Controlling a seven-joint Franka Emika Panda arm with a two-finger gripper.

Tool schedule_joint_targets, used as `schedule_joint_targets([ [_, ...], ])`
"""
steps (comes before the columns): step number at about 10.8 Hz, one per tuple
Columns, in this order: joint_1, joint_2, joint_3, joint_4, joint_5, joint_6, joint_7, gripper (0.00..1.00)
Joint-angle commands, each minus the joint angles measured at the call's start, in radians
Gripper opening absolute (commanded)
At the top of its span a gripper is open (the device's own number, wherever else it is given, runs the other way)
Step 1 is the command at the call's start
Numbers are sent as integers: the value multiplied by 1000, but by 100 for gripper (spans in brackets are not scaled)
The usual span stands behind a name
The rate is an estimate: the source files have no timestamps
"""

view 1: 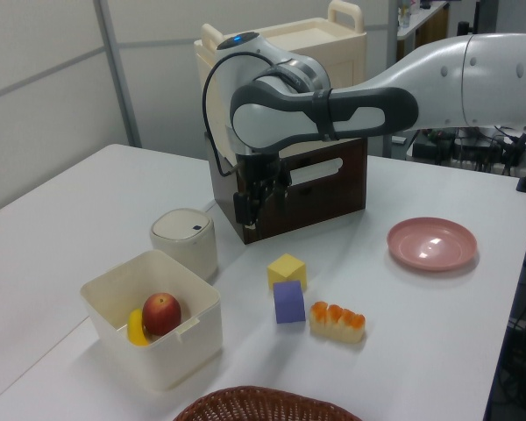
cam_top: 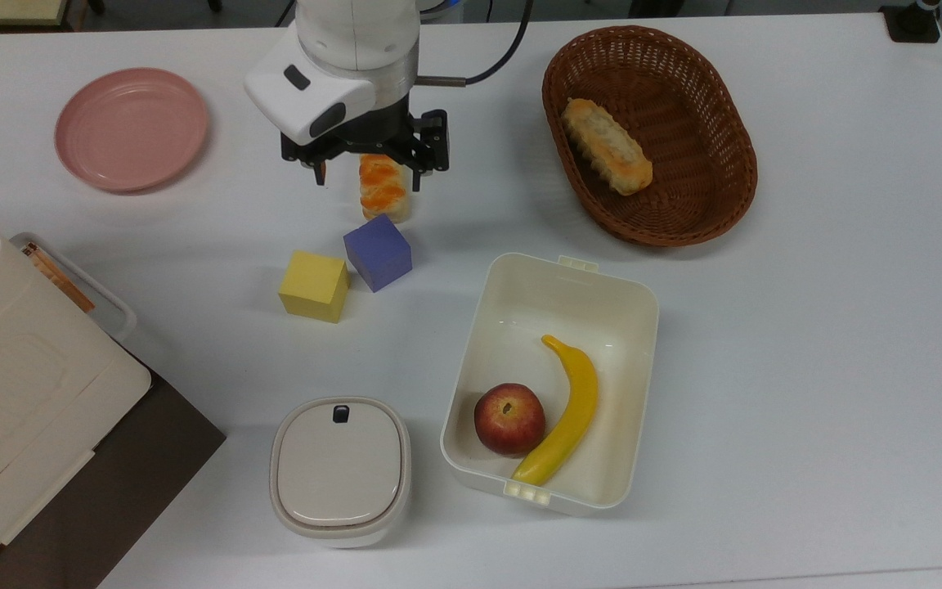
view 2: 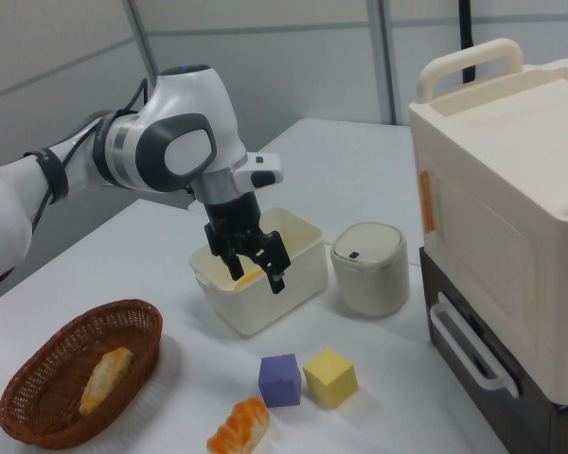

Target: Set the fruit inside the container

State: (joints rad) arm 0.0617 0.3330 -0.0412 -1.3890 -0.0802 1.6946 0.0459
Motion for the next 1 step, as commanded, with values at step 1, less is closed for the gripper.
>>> schedule_joint_targets([
  [1, 13, -42, -37, -16, -6, -23, -12, 100],
])
